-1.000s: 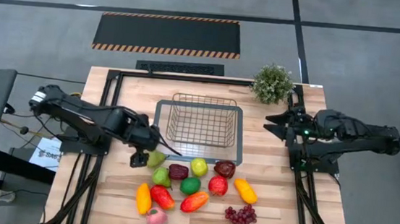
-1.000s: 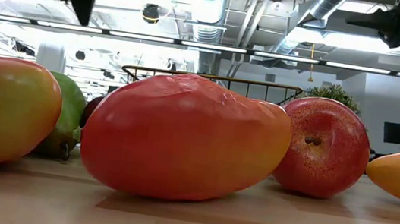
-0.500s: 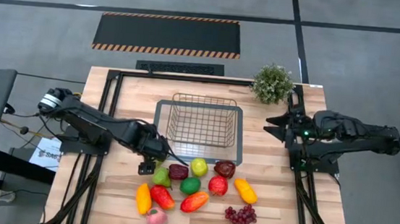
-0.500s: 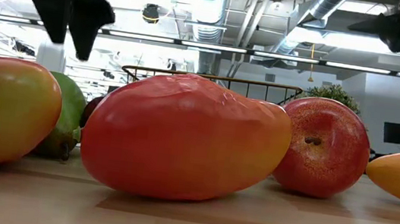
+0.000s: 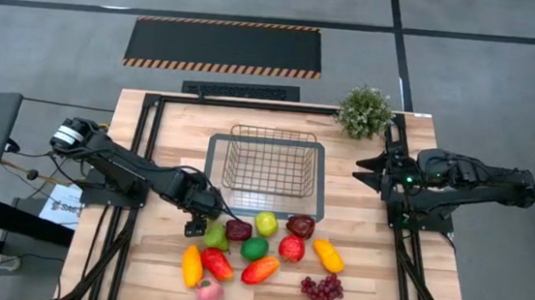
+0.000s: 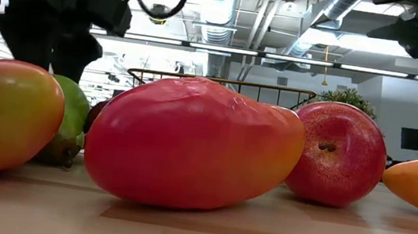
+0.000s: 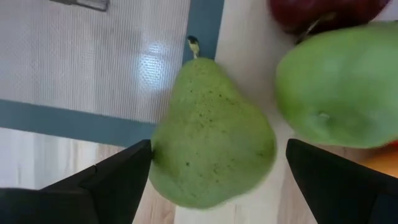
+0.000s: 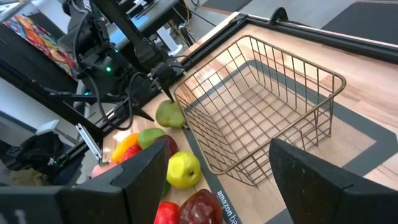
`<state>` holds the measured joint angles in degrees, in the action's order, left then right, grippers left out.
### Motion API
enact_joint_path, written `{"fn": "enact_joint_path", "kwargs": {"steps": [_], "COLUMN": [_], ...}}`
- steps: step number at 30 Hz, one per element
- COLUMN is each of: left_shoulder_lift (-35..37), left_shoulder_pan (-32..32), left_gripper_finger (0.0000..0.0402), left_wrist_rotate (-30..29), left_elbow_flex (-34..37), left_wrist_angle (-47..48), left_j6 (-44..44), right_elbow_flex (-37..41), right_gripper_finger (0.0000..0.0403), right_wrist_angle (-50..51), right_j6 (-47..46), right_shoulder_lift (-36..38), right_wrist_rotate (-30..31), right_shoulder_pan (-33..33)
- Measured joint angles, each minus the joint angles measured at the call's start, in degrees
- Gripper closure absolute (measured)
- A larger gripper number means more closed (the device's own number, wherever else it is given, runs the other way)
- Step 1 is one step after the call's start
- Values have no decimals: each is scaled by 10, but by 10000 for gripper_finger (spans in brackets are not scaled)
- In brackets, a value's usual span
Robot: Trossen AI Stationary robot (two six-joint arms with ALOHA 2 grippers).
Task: Build produce basket
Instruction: Put the top green pear into the bin
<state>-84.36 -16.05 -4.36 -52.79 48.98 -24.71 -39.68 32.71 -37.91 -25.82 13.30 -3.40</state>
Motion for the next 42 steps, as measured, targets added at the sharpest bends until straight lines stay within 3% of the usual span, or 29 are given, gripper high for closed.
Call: {"fn": "enact_joint_path", "kwargs": {"steps": [6,23,42], "left_shoulder_lift": [3,1,-3], "left_shoulder_pan": [1,3,3], "left_gripper_finger": [42,79,81], "left_wrist_rotate": [16,15,26], "left_elbow_flex": [48,53,-13], "left_wrist_angle": [-46,-48,20], "left_j6": [-9,-11,-73], "right_elbow_flex": [0,0,0], "right_gripper_finger": [103,103,103], "right_wrist_angle": [0,1,1], "right_j6": [0,-1,0], "right_shoulder_lift": [0,0,0], "right_wrist_rotate": [0,1,3], "right_shoulder_pan": [0,0,0]}}
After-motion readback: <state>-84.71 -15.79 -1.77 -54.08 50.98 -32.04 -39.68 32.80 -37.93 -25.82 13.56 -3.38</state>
